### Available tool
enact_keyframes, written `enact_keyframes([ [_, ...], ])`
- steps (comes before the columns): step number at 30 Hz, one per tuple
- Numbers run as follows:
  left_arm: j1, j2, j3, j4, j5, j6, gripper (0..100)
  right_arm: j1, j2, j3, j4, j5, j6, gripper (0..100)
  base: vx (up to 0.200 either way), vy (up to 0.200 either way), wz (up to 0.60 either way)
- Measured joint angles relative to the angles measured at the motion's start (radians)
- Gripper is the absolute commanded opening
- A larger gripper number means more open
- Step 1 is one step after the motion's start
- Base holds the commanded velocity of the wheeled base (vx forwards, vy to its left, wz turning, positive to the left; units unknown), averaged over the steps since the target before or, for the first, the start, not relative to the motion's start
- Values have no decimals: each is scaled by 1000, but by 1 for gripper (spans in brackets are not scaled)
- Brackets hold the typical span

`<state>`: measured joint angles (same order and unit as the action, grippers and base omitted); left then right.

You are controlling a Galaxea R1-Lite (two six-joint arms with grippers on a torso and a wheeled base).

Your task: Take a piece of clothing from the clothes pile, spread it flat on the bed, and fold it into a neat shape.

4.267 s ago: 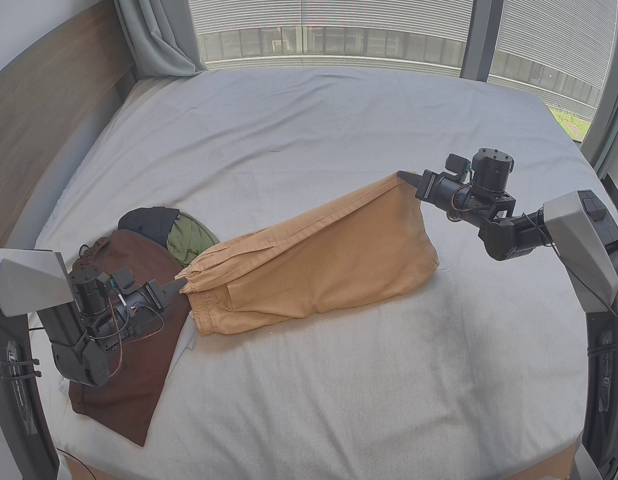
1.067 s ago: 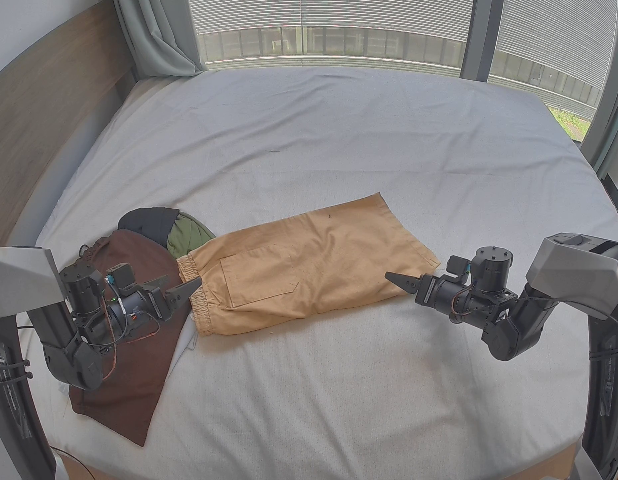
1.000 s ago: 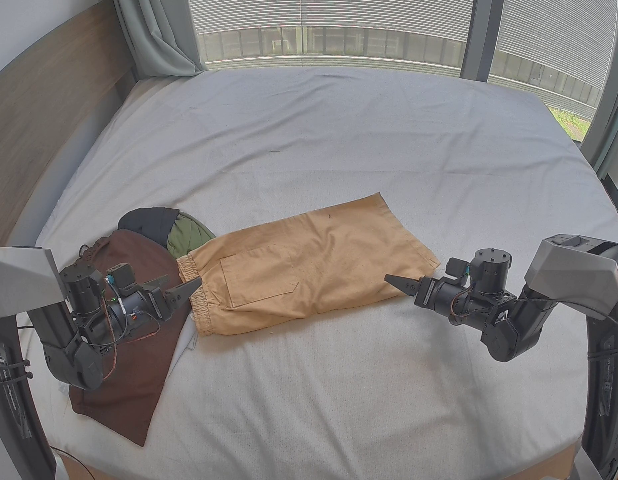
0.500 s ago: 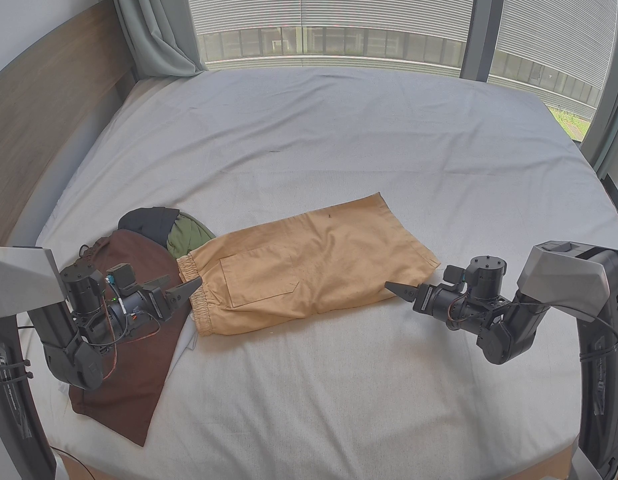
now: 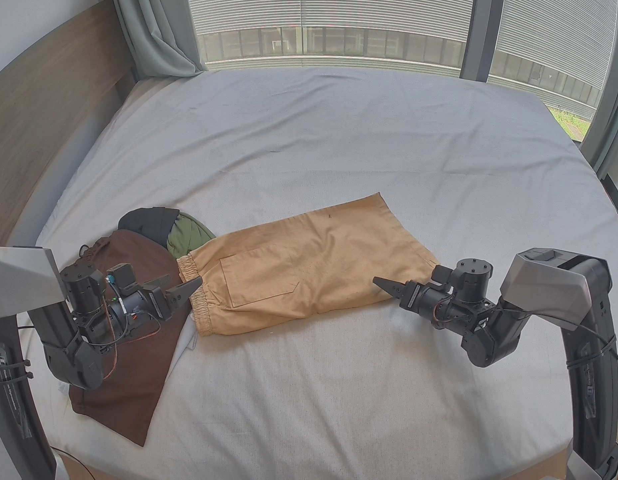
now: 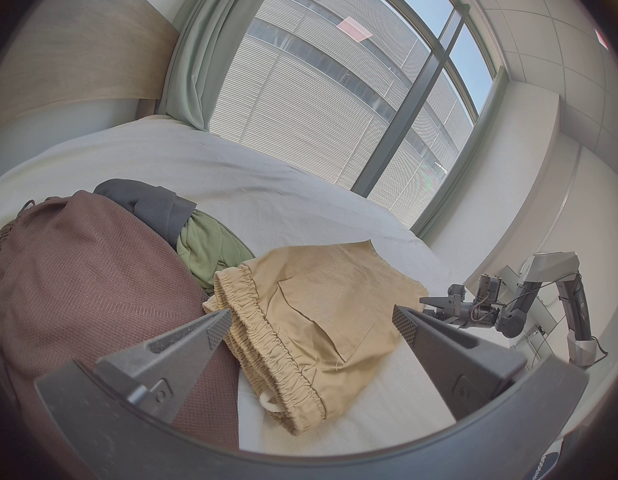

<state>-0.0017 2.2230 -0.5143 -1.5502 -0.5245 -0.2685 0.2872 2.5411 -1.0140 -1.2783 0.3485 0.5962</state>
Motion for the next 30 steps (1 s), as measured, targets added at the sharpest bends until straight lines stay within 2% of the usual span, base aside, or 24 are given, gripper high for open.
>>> enact_keyframes([
  [6,-2,0,-1,0,0,0,100,39,38,-53,-38,-11,35,100,0,0,0],
  [14,-4,-4,-2,0,1,-4,100,77,96,-128,-83,-60,71,100,0,0,0],
  [23,-5,-5,-2,0,0,-4,100,91,114,-156,-85,-62,115,100,0,0,0],
  [30,-6,-3,0,0,0,-6,100,97,116,-155,-86,-62,117,100,0,0,0],
])
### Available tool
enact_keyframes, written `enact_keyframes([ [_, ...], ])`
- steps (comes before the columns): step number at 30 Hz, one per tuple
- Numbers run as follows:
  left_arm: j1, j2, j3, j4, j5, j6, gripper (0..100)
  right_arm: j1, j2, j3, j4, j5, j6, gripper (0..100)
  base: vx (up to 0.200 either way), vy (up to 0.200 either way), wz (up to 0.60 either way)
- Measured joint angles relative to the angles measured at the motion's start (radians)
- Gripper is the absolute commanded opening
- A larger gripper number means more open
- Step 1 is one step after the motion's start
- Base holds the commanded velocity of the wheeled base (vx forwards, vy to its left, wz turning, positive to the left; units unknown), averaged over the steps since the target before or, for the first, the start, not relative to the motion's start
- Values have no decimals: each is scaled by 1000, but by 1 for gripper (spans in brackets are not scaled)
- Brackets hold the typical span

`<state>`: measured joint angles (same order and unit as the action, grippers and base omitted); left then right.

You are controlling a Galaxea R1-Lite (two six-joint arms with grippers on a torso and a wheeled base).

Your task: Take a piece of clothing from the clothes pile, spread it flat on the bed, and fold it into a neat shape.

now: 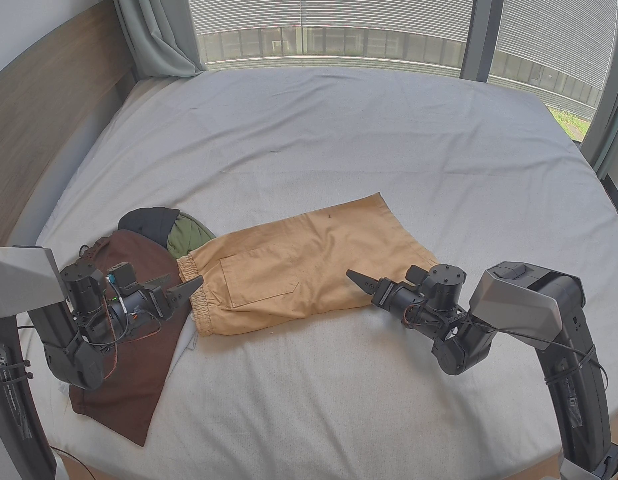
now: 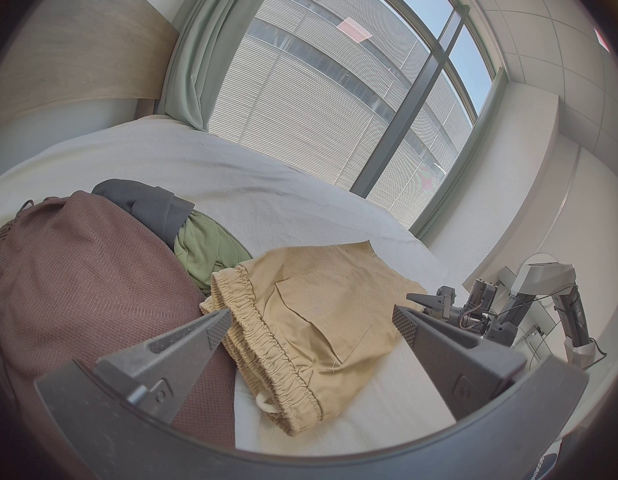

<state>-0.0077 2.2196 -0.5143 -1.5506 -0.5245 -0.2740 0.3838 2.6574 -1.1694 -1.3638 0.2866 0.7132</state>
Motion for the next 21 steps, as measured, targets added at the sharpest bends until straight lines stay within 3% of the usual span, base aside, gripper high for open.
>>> enact_keyframes([
  [5,0,0,0,0,-1,0,100,3,0,4,1,1,1,100,0,0,0],
  [6,-1,0,0,0,-1,0,100,5,0,6,1,0,1,0,0,0,0],
  [21,0,1,-5,1,-21,-2,100,7,-11,39,13,0,13,0,0,0,0],
])
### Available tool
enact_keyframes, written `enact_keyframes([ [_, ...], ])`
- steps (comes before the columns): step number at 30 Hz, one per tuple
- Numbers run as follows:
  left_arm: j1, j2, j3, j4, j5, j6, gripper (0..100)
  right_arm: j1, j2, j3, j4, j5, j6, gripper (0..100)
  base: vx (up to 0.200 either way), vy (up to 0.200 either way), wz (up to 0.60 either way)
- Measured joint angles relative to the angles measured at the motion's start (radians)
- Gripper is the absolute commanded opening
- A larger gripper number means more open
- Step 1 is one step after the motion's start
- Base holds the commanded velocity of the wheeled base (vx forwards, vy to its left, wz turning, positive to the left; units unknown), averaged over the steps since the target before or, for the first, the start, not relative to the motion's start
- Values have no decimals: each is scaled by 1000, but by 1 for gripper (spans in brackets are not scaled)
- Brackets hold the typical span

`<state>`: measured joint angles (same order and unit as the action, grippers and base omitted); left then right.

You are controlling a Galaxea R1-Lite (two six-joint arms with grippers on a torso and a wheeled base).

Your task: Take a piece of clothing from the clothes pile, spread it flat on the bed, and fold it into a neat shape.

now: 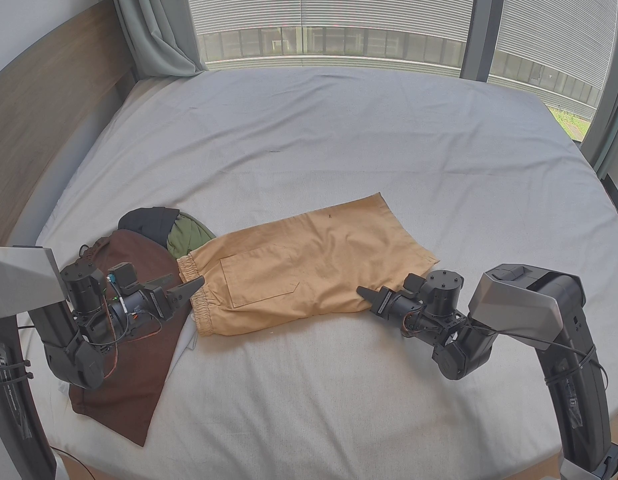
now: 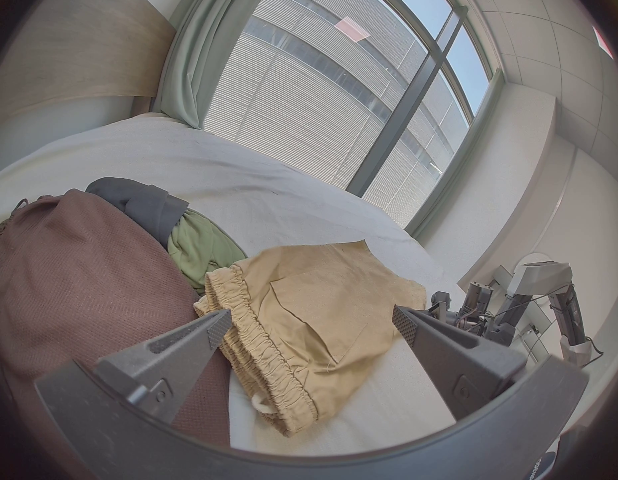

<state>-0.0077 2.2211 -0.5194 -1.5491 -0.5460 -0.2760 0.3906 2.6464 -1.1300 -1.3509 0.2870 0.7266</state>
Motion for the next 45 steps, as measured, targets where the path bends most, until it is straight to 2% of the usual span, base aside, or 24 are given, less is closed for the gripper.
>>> enact_keyframes([
  [19,1,2,-35,-1,-81,-62,100,-4,-111,193,-12,-9,-6,0,0,0,0],
  [29,2,8,-54,-1,-131,-76,100,-3,-175,390,-102,-10,-23,0,0,0,0],
  [37,4,10,-35,-1,-189,-74,100,-4,-237,550,-122,-14,-83,0,0,0,0],
  [45,6,5,-15,-3,-216,-70,100,-2,-292,713,-143,-65,-126,0,0,0,0],
])
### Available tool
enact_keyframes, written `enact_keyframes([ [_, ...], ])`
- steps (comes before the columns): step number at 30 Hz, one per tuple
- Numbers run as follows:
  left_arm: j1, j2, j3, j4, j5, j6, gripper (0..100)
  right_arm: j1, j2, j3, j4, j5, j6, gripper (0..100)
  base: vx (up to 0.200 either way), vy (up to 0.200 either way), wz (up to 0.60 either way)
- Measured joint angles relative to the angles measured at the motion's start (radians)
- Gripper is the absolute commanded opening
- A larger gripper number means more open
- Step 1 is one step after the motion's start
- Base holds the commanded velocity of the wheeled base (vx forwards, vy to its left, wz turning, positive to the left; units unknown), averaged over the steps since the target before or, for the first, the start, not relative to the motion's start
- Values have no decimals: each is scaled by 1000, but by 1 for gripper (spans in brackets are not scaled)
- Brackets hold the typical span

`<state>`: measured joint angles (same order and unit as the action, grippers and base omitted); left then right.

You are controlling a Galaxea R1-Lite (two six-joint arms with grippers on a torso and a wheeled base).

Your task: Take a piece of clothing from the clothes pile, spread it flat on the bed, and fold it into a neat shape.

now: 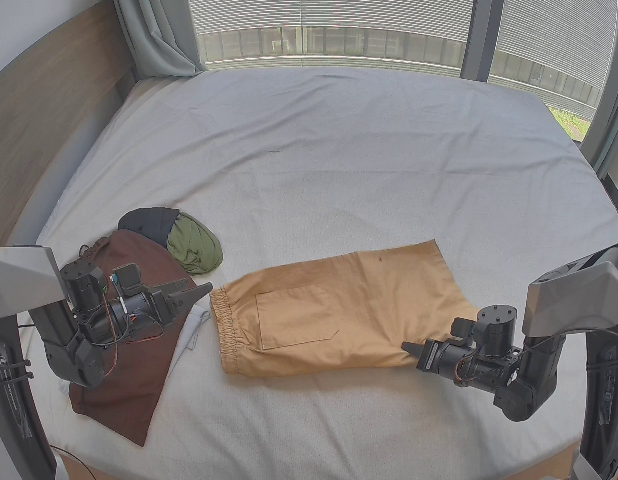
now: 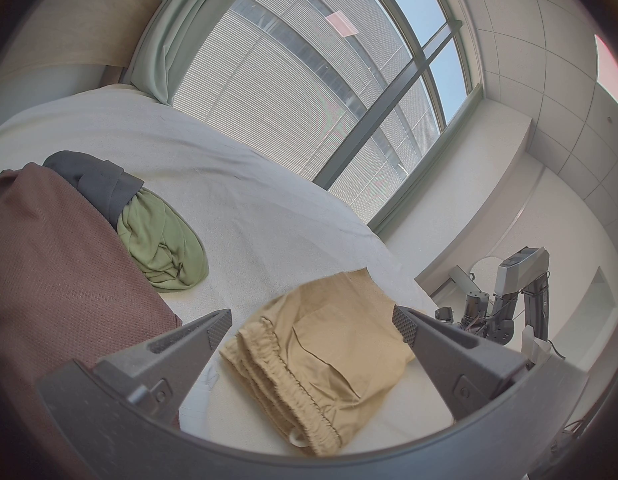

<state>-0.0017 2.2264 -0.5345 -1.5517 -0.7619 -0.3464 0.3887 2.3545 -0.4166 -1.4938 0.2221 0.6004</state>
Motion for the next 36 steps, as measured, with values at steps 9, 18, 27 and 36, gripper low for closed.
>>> enact_keyframes([
  [9,-7,-3,4,0,7,16,100,6,8,72,-47,-31,-40,0,0,0,0],
  [18,-7,-13,8,0,4,20,100,0,22,79,-45,-30,-42,100,0,0,0],
  [27,-8,-36,26,1,-1,14,100,27,31,114,-45,-22,-44,100,0,0,0],
  [36,-3,-45,33,1,-1,15,100,81,-14,198,-46,34,-45,100,0,0,0],
])
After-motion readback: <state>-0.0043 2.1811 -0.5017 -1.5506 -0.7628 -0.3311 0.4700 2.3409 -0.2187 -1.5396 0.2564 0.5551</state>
